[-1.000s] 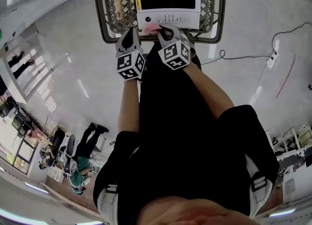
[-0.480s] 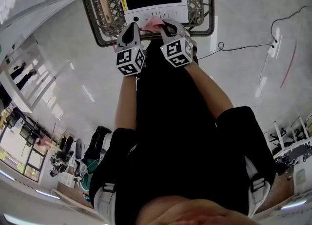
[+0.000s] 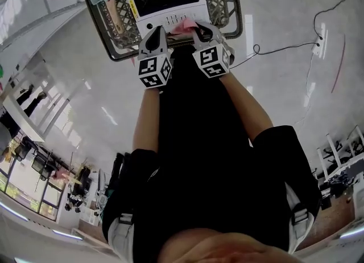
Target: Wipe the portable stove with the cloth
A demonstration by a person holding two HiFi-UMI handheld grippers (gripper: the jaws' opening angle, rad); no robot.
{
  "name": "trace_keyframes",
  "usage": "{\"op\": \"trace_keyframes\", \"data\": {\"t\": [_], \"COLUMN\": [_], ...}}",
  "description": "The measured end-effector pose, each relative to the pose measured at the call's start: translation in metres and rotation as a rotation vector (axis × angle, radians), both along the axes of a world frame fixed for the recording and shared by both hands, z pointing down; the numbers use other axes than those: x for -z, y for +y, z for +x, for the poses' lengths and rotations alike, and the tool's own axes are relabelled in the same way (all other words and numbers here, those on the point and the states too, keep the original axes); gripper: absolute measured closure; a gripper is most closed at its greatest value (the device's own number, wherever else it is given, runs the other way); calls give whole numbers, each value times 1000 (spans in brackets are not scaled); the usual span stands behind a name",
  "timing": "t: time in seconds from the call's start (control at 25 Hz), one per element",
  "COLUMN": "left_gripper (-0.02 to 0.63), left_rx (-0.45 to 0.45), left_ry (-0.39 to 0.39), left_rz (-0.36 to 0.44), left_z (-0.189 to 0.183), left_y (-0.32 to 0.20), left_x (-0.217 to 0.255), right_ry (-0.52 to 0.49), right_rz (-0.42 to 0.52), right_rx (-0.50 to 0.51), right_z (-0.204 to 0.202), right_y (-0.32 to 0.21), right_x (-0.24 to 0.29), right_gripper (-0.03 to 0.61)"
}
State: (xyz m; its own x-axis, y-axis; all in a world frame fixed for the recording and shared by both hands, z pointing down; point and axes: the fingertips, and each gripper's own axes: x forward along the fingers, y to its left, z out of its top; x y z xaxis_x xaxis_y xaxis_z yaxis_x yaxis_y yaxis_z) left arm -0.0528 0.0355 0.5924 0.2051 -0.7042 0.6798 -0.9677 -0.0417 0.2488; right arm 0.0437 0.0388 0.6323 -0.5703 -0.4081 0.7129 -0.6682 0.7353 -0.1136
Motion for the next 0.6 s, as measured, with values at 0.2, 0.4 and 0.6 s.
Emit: {"op": "trace_keyframes", "data": {"t": [0.2,0.4,0.6], "left_gripper": [614,614,614], "left_rx": [-40,-72,-72], "left_ry": [4,7,7], "left_rz": [1,-3,-9], "left_z": [10,24,21], "left_y": [-10,-13,-16], "left_x": [0,-4,-3], "right_ry": [13,20,20], "right_rz": [8,14,8], "right_rx": [-53,-88,-101], "right_z": [19,37,36], "right_y": [-8,-11,-15], "right_x": [2,0,2], "right_gripper": [554,554,554]}}
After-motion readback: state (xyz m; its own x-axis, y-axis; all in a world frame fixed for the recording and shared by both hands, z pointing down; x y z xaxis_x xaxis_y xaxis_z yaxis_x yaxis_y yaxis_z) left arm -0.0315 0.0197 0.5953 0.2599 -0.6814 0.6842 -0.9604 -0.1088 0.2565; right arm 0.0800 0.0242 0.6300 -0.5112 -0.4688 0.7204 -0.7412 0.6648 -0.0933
